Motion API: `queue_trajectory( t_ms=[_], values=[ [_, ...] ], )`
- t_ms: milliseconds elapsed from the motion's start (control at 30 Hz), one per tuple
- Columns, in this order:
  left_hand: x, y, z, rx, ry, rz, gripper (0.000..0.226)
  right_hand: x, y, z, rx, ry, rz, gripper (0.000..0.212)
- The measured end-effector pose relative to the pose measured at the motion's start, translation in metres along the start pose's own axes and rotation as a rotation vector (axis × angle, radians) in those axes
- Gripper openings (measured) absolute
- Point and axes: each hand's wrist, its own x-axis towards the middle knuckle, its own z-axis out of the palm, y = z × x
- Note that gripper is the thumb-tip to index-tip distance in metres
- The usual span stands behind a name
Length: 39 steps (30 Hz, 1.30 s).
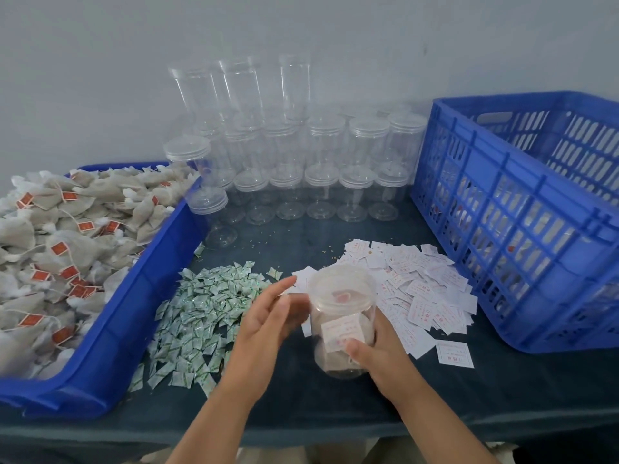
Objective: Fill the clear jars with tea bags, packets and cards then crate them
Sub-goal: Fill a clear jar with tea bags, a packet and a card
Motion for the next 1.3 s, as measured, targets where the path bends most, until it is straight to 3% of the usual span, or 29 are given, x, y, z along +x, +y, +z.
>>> queue_trajectory(
  t_ms=[133,233,400,467,567,633,733,800,967,1233,1300],
  values=[
    [-0.013,0.004,0.021,0.071,0.049,0.062,0.064,0.003,-0.002,0.011,-0.265,-0.012,-0.021,0.07],
    [-0.015,0.016,0.035,0.291,0.119,0.117,0.067,0.001,-0.001,0.011,-0.249,-0.054,-0.015,0.076],
    [0.003,0.028,0.025,0.135,-0.018,0.089,0.045,-0.002,-0.003,-0.003,-0.027,-0.144,0.161,0.081],
    [0.006,0.028,0.021,0.182,-0.042,0.104,0.046,-0.002,-0.003,-0.001,-0.03,-0.123,0.173,0.085],
    [0.0,0.011,0.019,0.263,-0.244,0.052,0.061,0.001,-0.005,0.008,-0.058,-0.051,0.131,0.102],
    [-0.009,-0.004,0.021,0.277,-0.308,-0.015,0.064,-0.001,-0.014,0.015,-0.137,0.001,0.088,0.103],
    [-0.02,-0.018,0.023,0.238,-0.239,-0.038,0.068,-0.006,-0.034,0.017,-0.296,0.056,0.034,0.107],
    [-0.022,-0.017,0.025,0.296,-0.206,0.019,0.079,-0.005,-0.056,0.009,-0.38,0.077,0.027,0.113],
    [-0.01,0.01,0.057,0.388,-0.295,0.158,0.088,-0.008,-0.137,-0.028,-0.887,-0.035,0.039,0.096],
    [0.061,0.088,0.187,0.315,-0.392,0.342,0.08,-0.007,-0.274,-0.089,-1.209,0.262,-0.132,0.094],
    [0.083,0.102,0.227,0.286,-0.376,0.329,0.099,0.002,-0.304,-0.11,-1.228,0.365,-0.183,0.095]
  ],
)
